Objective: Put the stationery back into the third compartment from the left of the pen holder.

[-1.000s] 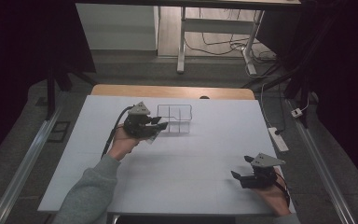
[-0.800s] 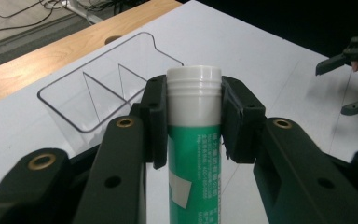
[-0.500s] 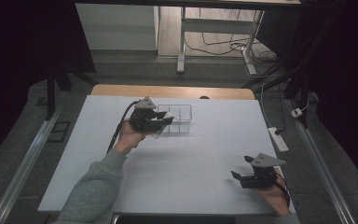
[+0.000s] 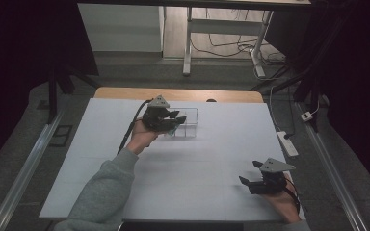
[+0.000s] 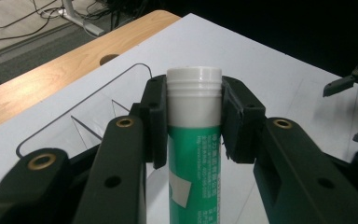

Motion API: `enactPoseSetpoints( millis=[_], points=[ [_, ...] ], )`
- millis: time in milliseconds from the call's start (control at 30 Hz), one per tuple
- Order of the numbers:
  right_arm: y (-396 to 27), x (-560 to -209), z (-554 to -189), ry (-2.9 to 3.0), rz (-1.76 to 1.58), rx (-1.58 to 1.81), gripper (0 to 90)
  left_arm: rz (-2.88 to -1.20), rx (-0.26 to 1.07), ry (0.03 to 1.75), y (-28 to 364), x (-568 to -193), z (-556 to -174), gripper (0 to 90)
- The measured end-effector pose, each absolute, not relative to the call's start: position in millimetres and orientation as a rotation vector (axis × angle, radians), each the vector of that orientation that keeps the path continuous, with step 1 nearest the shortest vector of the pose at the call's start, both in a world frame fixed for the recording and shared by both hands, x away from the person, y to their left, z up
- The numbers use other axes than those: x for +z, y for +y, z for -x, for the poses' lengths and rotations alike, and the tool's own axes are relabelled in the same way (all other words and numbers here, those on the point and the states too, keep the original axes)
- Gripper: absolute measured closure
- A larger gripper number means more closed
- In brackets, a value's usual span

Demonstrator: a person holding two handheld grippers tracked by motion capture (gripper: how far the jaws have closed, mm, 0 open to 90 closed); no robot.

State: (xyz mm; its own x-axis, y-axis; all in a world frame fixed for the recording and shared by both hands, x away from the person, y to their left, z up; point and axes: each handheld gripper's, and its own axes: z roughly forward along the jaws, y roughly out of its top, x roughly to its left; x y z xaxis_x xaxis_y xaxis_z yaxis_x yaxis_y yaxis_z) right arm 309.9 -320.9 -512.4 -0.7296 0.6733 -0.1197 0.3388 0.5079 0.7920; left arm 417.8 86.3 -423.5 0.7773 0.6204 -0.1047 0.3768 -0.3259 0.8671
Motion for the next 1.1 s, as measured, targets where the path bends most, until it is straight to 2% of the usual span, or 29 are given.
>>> enactPoseSetpoints(
  millis=[1100],
  points=[
    [-321,-513,-308,2.345,-0.84,1.109,18.5,-1.936,0.323,0.8,68,-418,-461,64.0]
  ],
)
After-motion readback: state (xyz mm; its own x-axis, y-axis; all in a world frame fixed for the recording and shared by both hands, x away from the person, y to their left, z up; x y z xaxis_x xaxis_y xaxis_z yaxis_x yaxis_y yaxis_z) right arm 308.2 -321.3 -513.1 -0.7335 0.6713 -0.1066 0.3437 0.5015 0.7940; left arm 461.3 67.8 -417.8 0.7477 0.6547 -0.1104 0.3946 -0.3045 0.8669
